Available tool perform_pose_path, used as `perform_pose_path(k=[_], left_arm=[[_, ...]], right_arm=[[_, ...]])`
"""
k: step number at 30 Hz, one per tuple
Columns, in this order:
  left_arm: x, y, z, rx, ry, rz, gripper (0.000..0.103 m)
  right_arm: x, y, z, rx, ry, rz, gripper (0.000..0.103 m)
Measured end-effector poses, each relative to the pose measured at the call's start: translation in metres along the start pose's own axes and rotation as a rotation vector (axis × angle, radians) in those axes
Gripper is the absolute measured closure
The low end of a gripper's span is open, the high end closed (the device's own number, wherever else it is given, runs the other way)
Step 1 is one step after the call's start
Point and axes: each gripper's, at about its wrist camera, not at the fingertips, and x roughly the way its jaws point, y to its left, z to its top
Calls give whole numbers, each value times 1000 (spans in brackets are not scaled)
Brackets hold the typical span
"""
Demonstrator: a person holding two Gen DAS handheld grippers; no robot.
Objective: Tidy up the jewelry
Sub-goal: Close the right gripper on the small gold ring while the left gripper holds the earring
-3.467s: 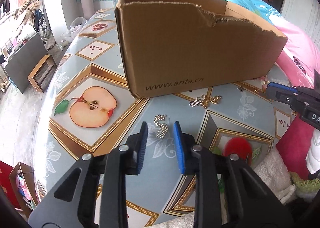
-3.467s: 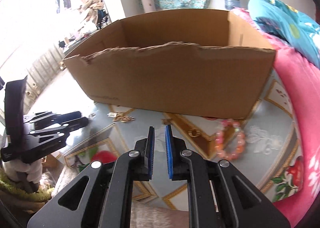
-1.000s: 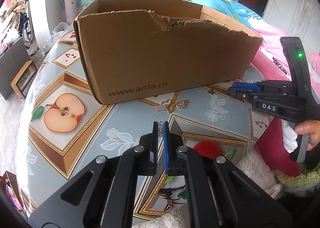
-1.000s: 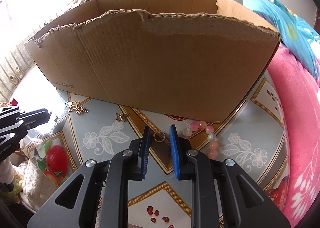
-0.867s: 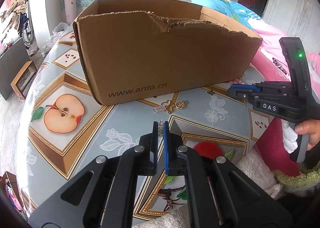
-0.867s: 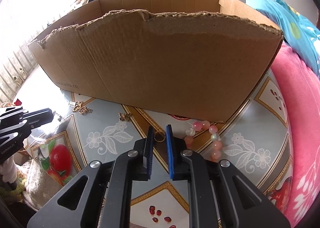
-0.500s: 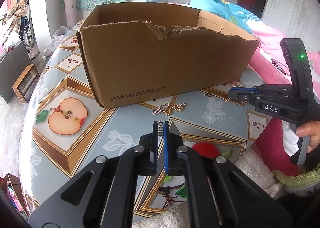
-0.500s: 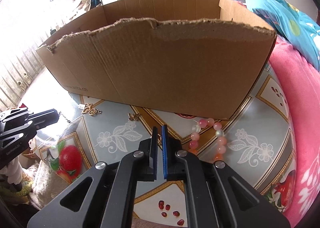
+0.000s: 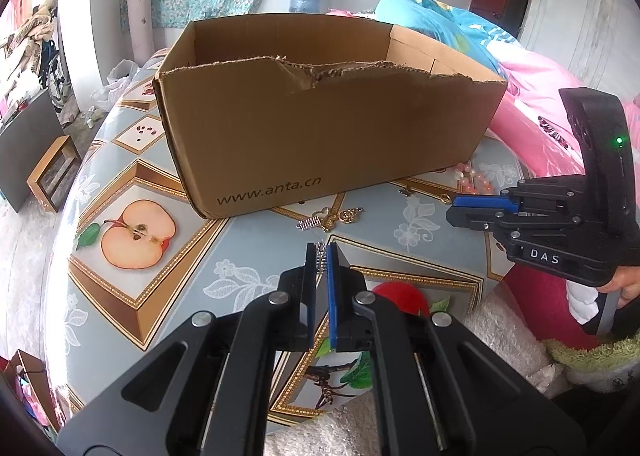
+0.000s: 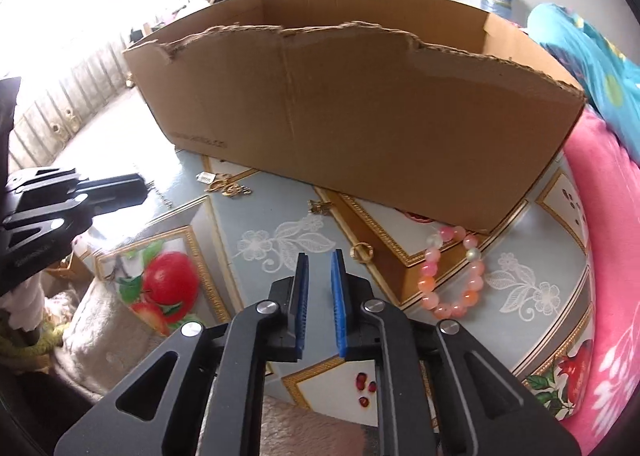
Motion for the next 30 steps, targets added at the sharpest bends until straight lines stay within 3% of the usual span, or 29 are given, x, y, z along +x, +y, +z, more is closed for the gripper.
perform_pose_path(k=[7, 9, 13, 16, 30], left_arm=[[1, 1, 0, -4, 4, 3, 99], [1, 2, 0, -7, 5, 3, 99], [2, 3, 0, -8, 9, 1, 99], [3, 3, 0, -6, 9, 0, 99], [3, 6, 0, -13, 12, 4, 99]], right_arm=[[10, -22, 5, 118, 10, -34, 88], [10, -20, 4, 127, 10, -7, 84], [9, -13, 3, 131, 20, 87, 84], [8, -6, 2, 116, 10, 106, 84], [17, -2, 16, 110, -15, -44, 83]])
